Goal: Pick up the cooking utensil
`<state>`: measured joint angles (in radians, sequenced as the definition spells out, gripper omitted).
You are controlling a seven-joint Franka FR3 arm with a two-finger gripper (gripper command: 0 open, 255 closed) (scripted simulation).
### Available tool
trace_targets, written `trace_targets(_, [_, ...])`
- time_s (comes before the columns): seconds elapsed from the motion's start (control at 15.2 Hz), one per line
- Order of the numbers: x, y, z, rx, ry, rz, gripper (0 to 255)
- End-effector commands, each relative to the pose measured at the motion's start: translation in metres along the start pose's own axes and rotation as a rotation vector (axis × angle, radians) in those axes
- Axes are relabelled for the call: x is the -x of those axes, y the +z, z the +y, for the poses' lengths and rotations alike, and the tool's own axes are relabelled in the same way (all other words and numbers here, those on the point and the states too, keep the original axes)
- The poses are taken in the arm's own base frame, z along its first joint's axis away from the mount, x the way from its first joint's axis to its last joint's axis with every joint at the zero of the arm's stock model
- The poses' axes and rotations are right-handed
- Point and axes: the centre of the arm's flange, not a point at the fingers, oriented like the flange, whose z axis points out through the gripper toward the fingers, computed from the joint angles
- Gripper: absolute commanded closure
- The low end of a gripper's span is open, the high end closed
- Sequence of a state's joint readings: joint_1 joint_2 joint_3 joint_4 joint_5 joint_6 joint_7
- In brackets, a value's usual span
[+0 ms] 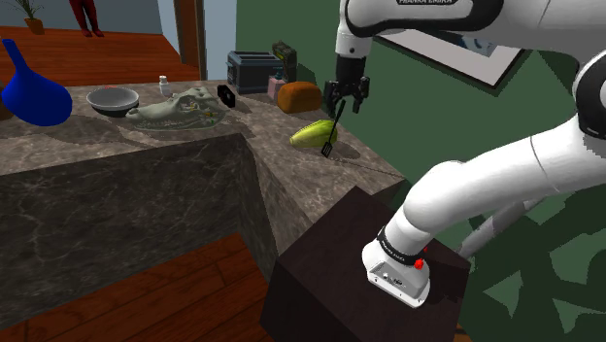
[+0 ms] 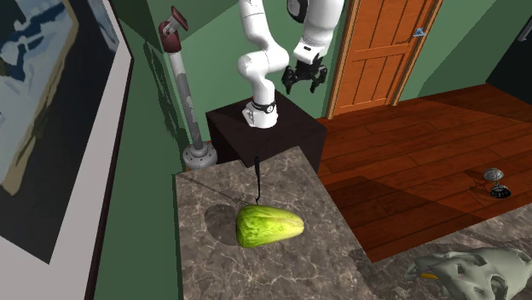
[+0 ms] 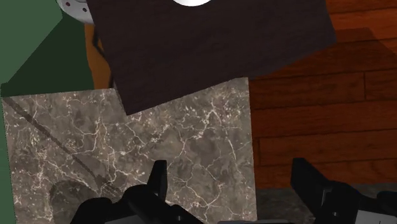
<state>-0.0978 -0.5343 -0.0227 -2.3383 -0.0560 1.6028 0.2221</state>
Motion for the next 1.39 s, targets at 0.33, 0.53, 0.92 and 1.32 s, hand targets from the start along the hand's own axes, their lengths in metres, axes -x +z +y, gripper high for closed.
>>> trace_targets(0.33, [-0.081, 0.005, 0.056, -0.070, 0.219, 0.005, 0])
trace_targets(0.53, [-0.111, 0.008, 0.085, -0.101, 0.312, 0.007, 0])
trace_targets(0.92, [-0.162, 0.018, 0.149, -0.161, 0.498, 0.010, 0])
trace_targets(1.32, [-0.200, 0.031, 0.221, -0.221, 0.684, 0.013, 0])
